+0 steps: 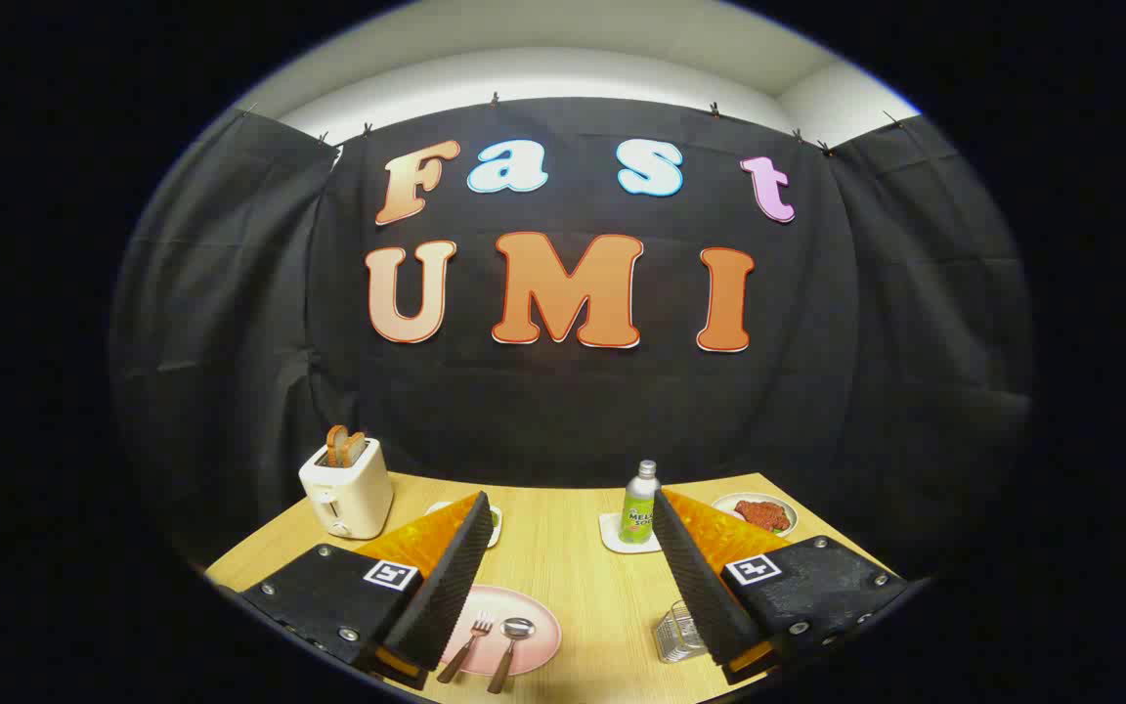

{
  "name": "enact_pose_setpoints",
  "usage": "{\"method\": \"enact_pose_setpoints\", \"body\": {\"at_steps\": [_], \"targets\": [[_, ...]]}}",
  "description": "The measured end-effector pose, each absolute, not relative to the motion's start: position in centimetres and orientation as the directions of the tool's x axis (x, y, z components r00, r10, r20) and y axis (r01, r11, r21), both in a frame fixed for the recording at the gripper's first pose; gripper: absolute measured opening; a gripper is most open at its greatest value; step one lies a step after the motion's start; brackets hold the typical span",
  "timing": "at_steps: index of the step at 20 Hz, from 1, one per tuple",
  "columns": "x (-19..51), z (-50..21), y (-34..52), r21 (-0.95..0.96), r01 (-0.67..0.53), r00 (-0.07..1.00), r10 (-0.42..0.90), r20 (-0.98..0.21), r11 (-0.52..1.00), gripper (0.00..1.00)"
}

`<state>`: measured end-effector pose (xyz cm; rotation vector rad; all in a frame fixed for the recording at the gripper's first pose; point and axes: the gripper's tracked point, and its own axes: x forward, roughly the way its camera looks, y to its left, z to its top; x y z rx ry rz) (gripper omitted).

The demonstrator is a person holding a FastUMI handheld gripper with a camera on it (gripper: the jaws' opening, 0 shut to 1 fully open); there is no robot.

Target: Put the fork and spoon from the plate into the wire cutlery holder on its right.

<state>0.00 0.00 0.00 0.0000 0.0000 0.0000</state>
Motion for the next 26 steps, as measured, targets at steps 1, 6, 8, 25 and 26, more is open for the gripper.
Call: {"method": "enact_pose_setpoints", "body": {"at_steps": [1, 6, 8, 25, 26], "targets": [[-0.11, 0.09, 0.10, 0.000, 0.001, 1.000, -0.001, 0.001, 1.000, 0.98], [-0.77, 0.26, 0.60, -0.009, 0.010, 1.000, -0.010, 0.013, 1.000, 0.98], [-0.81, 0.14, 0.52, -0.006, 0.015, 1.000, -0.015, 0.009, 1.000, 0.98], [-0.42, -0.21, 0.73, 0.001, 0.016, 1.000, -0.016, 0.007, 1.000, 0.98], [-0.45, -0.24, 0.77, -0.004, 0.021, 1.000, -0.021, 0.008, 1.000, 0.98]]}}
